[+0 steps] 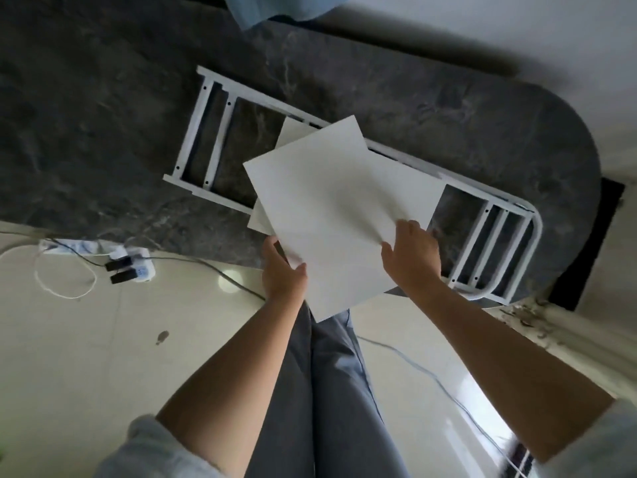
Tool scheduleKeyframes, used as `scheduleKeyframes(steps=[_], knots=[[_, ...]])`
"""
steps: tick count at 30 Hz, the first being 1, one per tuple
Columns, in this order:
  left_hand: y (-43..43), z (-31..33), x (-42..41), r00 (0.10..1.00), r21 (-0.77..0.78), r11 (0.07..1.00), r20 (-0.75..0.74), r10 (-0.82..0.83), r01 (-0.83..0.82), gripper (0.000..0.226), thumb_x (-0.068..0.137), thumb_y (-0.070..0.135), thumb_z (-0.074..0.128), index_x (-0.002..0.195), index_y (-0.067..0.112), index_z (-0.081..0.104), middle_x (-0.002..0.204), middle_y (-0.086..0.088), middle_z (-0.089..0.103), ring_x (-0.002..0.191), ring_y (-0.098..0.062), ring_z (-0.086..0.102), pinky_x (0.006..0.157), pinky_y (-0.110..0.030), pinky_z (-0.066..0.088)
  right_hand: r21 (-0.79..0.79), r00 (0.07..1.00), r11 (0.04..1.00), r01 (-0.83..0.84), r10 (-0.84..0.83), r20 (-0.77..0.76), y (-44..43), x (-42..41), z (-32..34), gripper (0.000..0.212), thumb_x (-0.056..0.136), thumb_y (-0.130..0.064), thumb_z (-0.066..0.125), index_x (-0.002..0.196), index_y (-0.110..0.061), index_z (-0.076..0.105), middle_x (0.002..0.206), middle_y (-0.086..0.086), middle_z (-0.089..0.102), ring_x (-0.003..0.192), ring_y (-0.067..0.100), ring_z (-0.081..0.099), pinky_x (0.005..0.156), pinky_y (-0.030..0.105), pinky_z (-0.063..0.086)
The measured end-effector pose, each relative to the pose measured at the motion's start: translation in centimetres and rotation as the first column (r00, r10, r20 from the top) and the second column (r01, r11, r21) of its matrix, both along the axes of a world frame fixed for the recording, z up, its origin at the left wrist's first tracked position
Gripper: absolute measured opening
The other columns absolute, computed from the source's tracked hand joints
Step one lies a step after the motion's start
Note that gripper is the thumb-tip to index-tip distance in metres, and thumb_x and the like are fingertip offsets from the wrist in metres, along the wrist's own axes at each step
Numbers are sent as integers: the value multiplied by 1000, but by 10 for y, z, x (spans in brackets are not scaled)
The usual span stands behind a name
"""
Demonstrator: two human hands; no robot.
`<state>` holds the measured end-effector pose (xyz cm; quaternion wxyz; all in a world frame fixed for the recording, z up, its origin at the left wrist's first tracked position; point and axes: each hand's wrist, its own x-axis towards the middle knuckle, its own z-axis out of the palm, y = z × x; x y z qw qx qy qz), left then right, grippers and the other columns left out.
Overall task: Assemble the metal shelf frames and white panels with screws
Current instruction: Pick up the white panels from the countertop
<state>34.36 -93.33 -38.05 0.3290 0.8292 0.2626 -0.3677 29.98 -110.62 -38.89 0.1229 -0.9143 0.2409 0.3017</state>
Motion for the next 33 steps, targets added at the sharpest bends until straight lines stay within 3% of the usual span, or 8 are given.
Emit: scheduleKeyframes(steps=[2, 4, 8, 11, 19, 26, 29, 33], knots=[[19, 4, 7, 998, 5, 1000, 66, -11, 10, 56, 82, 4, 60, 133, 13, 38, 94, -8, 62, 93, -28, 62, 75, -30, 47, 17, 974, 974, -228, 227, 18, -7, 4, 3, 35, 95, -25, 40, 125, -6, 46, 118, 11, 57, 104, 27, 57, 89, 34, 41], [35, 11, 15, 995, -11, 1000, 97, -18, 19, 57, 82, 5, 62, 134, 13, 40, 85, -2, 61, 86, -23, 63, 79, -34, 51, 16, 949, 950, -311, 309, 58, -18, 17, 3, 38, 95, -25, 43, 128, -7, 46, 124, 11, 55, 112, 27, 51, 96, 37, 37], [57, 26, 26, 986, 45, 994, 128, -108, 103, 45, 85, 11, 63, 127, 6, 49, 95, -3, 63, 83, -15, 58, 75, -26, 47, -68, 970, 968, -243, 241, -30, -38, 59, -7, 76, 83, -42, 62, 140, -9, 25, 144, 14, 30, 134, 32, 29, 109, 46, 26], [71, 33, 28, 971, 148, 977, 162, -174, 151, 28, 85, 12, 62, 110, 1, 60, 103, -13, 68, 86, -22, 61, 73, -24, 42, -96, 963, 967, -236, 219, -159, -36, 75, -14, 96, 73, -53, 68, 142, -8, 18, 147, 17, 25, 134, 36, 30, 108, 50, 27], [82, 33, 27, 970, 212, 965, 158, -187, 151, 25, 84, 12, 62, 107, 1, 62, 105, -15, 68, 95, -29, 62, 74, -27, 42, -141, 963, 967, -213, 182, -201, -28, 84, -14, 105, 61, -60, 74, 139, -10, 24, 136, 16, 45, 126, 34, 42, 105, 50, 28], [94, 50, 24, 960, 84, 976, 181, -213, 201, 21, 81, 11, 66, 100, 3, 62, 100, -13, 68, 89, -27, 63, 77, -30, 47, -173, 983, 968, -179, 168, -75, -30, 62, 5, 76, 74, -59, 64, 130, -13, 41, 118, 10, 57, 112, 28, 52, 98, 43, 30], [101, 65, 18, 924, 117, 947, 214, -317, 298, 29, 84, 17, 64, 109, 3, 62, 106, -11, 68, 93, -25, 62, 75, -26, 43, -196, 982, 962, -188, 180, -61, -30, 51, 19, 56, 84, -52, 54, 125, -14, 48, 112, 8, 60, 104, 26, 56, 96, 40, 28], [116, 86, 1, 855, 181, 896, 269, -443, 406, 35, 89, 23, 59, 119, 5, 58, 115, -11, 65, 104, -28, 61, 87, -37, 48, -117, 974, 967, -225, 221, -48, -26, 38, 43, 40, 88, -45, 52, 110, -11, 55, 105, 10, 58, 99, 28, 55, 91, 39, 32]])
